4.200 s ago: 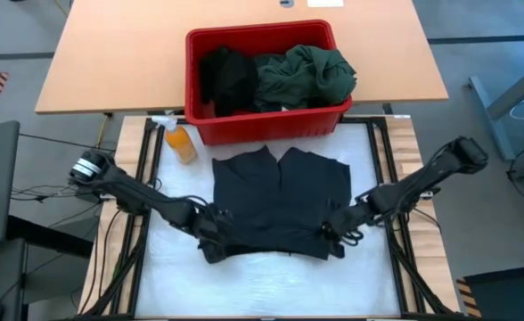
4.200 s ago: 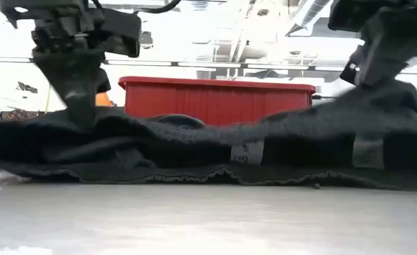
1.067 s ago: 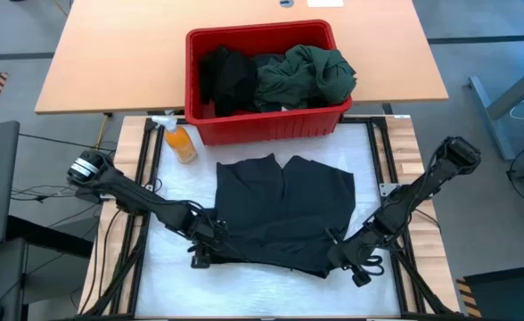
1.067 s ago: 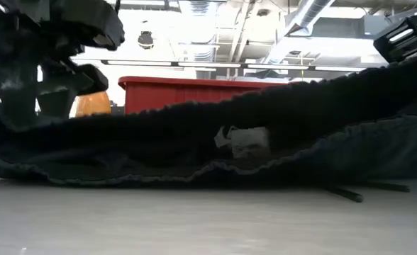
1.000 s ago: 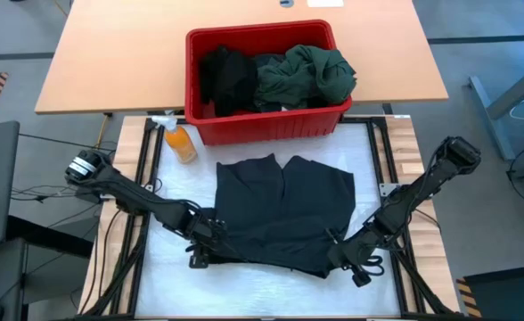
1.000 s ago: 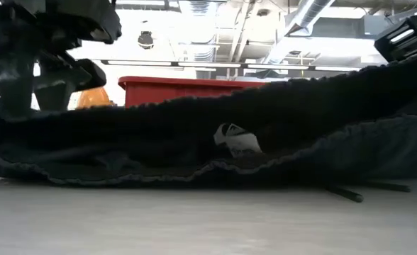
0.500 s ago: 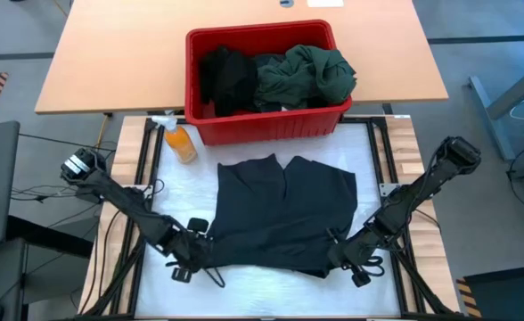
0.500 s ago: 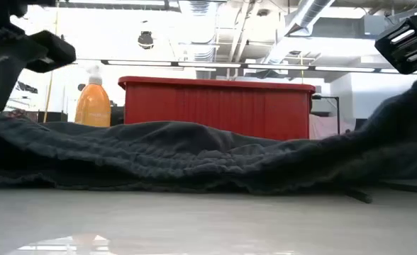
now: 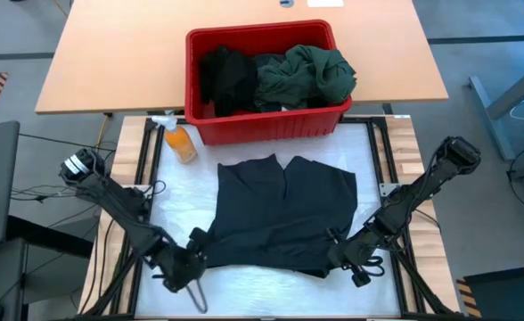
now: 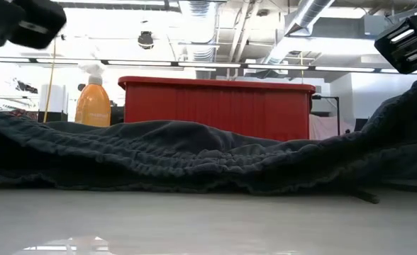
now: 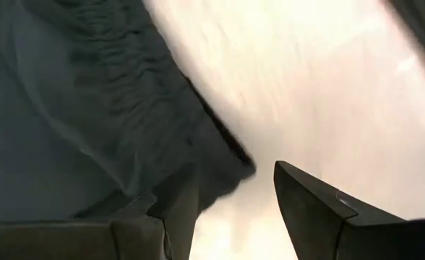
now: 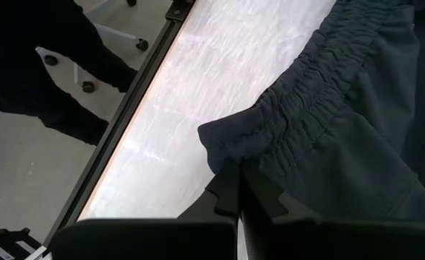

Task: Fold Laundry from Bin
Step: Fold the black shorts from the red laundry bin

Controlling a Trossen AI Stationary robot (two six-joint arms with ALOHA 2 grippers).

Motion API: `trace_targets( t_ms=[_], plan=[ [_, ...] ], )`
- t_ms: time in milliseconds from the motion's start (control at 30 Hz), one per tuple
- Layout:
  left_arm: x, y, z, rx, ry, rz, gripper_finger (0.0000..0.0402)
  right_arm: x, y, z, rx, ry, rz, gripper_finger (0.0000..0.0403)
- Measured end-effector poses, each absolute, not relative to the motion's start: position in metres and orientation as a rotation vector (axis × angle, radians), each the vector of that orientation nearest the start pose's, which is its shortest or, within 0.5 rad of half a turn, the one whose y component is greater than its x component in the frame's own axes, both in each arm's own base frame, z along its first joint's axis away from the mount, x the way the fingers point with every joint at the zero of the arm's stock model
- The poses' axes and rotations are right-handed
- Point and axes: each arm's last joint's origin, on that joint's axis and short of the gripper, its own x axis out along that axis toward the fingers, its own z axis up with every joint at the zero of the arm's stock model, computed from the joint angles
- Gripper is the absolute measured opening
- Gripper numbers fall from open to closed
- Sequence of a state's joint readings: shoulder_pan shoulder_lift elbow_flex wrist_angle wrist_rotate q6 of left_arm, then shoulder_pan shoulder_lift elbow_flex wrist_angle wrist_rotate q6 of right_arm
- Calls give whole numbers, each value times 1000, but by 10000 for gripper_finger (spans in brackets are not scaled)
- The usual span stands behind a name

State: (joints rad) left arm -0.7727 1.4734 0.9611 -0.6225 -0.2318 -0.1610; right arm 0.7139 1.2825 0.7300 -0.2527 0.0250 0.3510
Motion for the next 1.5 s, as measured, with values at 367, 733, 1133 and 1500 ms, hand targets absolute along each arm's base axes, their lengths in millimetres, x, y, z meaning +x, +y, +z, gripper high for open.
trace_targets(
  t_ms=[367,733,1133,1500],
  plan=[
    [192,-189,209,781,1009,-461,171,191,165,210,36,863,501,22],
    [196,-184,181,787,914,-488,171,192,164,210,58,861,474,22],
    [214,-194,145,788,929,-451,131,192,166,211,87,848,463,22],
    [228,-186,164,486,913,-271,5,193,167,212,117,840,456,22]
  ],
)
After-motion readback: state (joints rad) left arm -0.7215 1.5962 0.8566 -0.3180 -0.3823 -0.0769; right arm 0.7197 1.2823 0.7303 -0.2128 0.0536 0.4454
